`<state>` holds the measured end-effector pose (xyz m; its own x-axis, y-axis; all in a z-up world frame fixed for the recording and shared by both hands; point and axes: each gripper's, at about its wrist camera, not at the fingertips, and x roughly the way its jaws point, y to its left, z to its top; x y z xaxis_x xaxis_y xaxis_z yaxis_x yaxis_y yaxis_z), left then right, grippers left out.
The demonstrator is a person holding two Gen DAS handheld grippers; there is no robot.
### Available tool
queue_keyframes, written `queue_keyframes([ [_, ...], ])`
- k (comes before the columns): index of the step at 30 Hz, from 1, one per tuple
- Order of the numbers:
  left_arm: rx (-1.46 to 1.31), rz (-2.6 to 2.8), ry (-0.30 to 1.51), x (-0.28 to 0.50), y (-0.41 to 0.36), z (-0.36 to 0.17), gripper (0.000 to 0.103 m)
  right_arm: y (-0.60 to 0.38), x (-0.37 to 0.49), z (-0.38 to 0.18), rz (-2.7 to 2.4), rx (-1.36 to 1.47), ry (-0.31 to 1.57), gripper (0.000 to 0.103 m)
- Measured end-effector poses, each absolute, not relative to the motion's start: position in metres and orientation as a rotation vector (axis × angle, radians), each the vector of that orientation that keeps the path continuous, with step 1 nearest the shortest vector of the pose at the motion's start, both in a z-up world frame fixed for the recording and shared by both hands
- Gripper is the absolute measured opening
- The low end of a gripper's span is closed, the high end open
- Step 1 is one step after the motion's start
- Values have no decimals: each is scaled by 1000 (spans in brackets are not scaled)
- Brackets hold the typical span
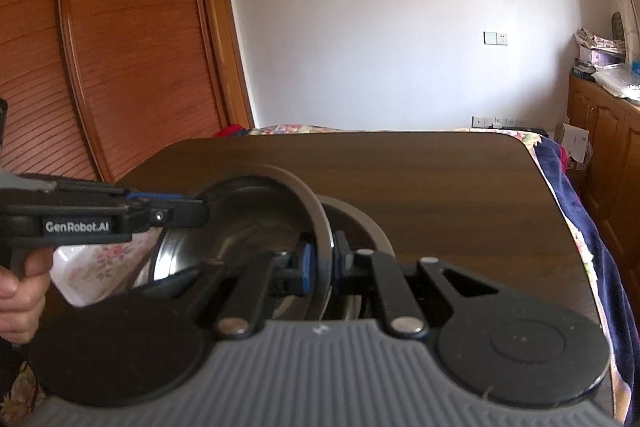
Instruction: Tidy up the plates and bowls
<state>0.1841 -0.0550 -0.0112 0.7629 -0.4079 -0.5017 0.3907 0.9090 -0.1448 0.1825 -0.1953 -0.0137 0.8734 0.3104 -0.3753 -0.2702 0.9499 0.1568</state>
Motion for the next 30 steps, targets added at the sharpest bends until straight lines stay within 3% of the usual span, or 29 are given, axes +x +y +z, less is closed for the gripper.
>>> queue_keyframes([
  [6,-58,-438,526,179,-50,-13,32,-199,181,-15,292,126,388,17],
  [9,-47,-431,510,174,-49,-12,33,-200,178,-14,286,122,356,40],
  [10,-44,-433,503,172,-48,-12,34,-201,177,-14,285,127,354,41],
  [13,-52,-436,471,161,-45,-8,44,-200,169,-12,275,115,331,41],
  [15,-53,-423,442,154,-42,-6,63,-200,164,-10,275,99,314,42],
  [18,-53,-409,405,141,-34,-6,78,-202,156,-8,264,101,287,55],
  [21,-43,-381,377,128,-29,-9,86,-203,149,-11,255,120,281,58],
  [24,-60,-365,366,122,-25,-11,92,-206,149,-14,249,138,291,69],
  [27,-104,-362,383,120,-20,-14,97,-208,150,-15,238,148,297,71],
  [30,-92,-347,380,117,-19,-15,99,-209,151,-15,224,142,300,82],
])
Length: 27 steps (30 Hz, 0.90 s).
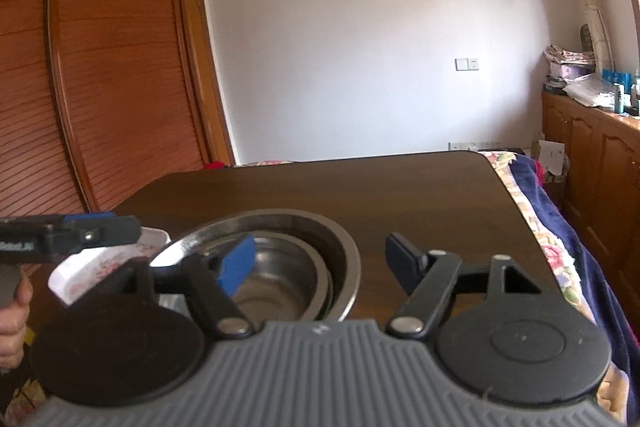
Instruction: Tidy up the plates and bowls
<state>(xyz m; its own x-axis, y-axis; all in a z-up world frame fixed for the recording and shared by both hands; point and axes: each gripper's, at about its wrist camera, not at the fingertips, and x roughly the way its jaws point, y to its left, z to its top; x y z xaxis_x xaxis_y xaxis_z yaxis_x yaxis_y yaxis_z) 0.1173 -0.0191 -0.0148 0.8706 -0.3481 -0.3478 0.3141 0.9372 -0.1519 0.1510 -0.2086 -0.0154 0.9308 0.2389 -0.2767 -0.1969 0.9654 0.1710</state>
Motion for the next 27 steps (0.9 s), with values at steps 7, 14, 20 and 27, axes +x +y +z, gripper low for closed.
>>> queue_keyframes([
  [7,-52,-360,375,115,-23,-11,99,-211,153,-23,209,148,320,82],
  [14,-4,-378,405,121,-30,-22,89,-213,153,-30,211,149,326,82],
  [20,-14,-368,444,129,-32,-32,80,-214,157,-37,220,186,343,81],
  [27,-28,-380,478,134,-31,-36,75,-208,158,-39,238,208,359,72],
])
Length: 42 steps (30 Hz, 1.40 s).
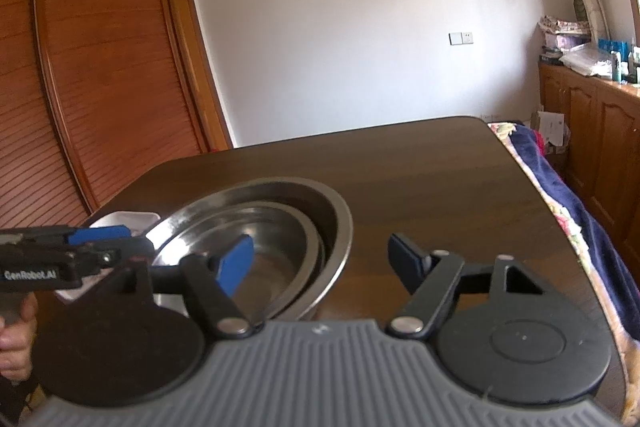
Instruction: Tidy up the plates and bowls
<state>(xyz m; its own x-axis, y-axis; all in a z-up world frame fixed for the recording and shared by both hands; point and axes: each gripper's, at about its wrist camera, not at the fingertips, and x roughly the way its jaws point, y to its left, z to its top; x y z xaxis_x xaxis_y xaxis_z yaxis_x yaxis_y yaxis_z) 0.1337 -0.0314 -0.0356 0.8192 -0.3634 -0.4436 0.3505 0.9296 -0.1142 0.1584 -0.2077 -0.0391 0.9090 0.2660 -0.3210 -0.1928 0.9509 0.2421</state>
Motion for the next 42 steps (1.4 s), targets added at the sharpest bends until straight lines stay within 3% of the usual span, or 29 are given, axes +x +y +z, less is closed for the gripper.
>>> queue_keyframes([
  [8,-30,-387,495,137,-32,-39,72,-206,160,-44,251,226,380,65],
  [13,-27,-405,506,139,-35,-39,55,-206,162,-46,252,240,392,42],
  [18,-34,-419,512,139,-36,-39,53,-209,161,-46,252,261,397,30],
  [42,-69,-377,422,117,-13,-6,53,-194,152,-27,290,258,333,27],
])
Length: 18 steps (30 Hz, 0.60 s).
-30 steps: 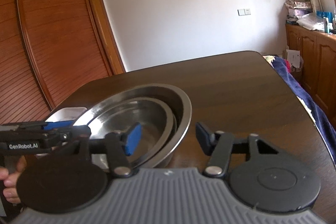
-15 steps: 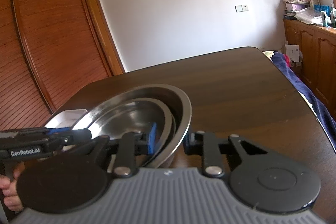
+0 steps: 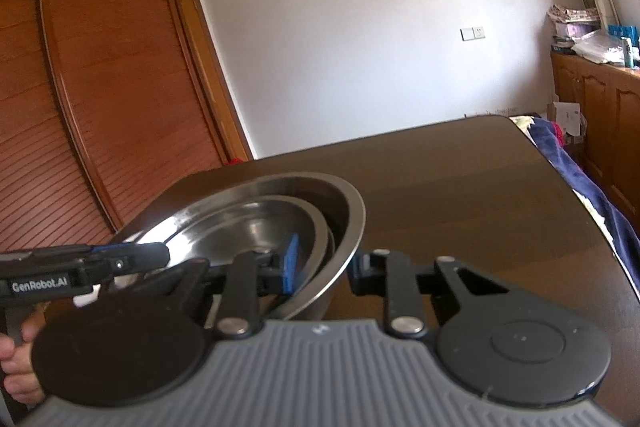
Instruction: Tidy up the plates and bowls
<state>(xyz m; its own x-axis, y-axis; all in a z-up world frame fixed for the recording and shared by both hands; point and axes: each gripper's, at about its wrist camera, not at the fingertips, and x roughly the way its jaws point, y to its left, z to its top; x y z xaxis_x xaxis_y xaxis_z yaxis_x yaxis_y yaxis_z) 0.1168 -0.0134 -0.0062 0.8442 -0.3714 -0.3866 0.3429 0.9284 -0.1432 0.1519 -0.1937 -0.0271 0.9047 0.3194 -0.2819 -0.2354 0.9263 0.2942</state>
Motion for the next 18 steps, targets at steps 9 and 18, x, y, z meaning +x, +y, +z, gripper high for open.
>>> queue_keyframes([
  [9,-82,-340,370,108,14,15,52,-177,153,-10,331,239,278,27],
  [18,-87,-283,340,101,43,23,52,-151,161,-6,376,240,262,27],
])
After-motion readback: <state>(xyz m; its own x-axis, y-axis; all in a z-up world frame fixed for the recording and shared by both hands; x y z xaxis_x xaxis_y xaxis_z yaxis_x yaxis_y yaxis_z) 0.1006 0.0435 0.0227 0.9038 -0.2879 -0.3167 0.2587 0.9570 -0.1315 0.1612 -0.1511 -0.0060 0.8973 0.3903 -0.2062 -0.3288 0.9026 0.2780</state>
